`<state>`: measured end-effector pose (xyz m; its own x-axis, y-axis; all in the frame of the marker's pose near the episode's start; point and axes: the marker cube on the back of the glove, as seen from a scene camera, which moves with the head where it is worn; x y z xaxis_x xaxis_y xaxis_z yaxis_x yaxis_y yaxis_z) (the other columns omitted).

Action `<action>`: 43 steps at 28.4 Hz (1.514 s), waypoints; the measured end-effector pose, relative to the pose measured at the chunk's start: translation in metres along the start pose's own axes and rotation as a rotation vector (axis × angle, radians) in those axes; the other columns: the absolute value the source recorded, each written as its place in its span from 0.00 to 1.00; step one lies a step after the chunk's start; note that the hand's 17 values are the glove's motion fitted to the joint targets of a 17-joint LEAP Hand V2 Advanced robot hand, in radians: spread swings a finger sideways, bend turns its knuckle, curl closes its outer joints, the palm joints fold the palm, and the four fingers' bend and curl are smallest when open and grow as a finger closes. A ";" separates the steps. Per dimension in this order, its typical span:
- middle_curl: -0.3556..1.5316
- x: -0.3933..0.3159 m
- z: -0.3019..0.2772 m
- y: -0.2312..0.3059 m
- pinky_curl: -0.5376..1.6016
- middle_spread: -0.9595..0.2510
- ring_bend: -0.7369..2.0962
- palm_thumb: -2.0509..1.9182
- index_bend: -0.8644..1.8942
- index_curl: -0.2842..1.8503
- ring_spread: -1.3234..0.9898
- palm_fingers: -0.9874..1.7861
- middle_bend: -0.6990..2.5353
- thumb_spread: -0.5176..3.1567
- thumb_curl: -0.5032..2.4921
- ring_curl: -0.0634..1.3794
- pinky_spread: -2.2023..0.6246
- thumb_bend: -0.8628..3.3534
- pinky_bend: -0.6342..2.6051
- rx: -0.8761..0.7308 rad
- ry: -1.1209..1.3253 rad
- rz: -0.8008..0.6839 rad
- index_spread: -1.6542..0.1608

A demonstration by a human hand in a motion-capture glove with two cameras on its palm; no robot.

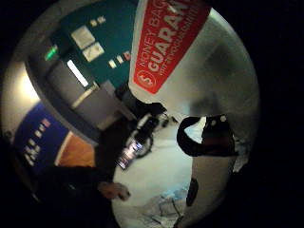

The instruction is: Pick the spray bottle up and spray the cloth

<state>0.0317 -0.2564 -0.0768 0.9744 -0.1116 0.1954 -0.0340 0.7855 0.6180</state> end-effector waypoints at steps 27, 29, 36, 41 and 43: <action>0.47 0.077 0.107 0.099 0.46 0.66 0.49 0.74 0.37 0.35 0.50 0.80 0.38 0.47 0.36 0.36 0.69 0.20 0.34 0.126 -0.449 0.608 0.77; 0.47 0.073 0.102 0.106 0.46 0.66 0.49 0.74 0.37 0.35 0.50 0.80 0.38 0.47 0.36 0.36 0.69 0.20 0.34 0.140 -0.431 0.609 0.77; 0.47 0.067 0.098 0.105 0.46 0.64 0.49 0.74 0.37 0.34 0.49 0.80 0.38 0.47 0.35 0.36 0.69 0.20 0.34 0.146 -0.400 0.589 0.77; 0.47 0.070 0.105 0.107 0.47 0.63 0.49 0.73 0.36 0.34 0.49 0.80 0.37 0.48 0.35 0.36 0.69 0.20 0.35 0.147 -0.395 0.604 0.77; 0.47 0.070 0.110 0.109 0.47 0.63 0.49 0.73 0.36 0.34 0.49 0.80 0.37 0.48 0.34 0.36 0.69 0.20 0.35 0.119 -0.395 0.615 0.77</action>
<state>0.0718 -0.2453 0.0885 0.6197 0.0993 0.7785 -0.5941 0.7075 0.3827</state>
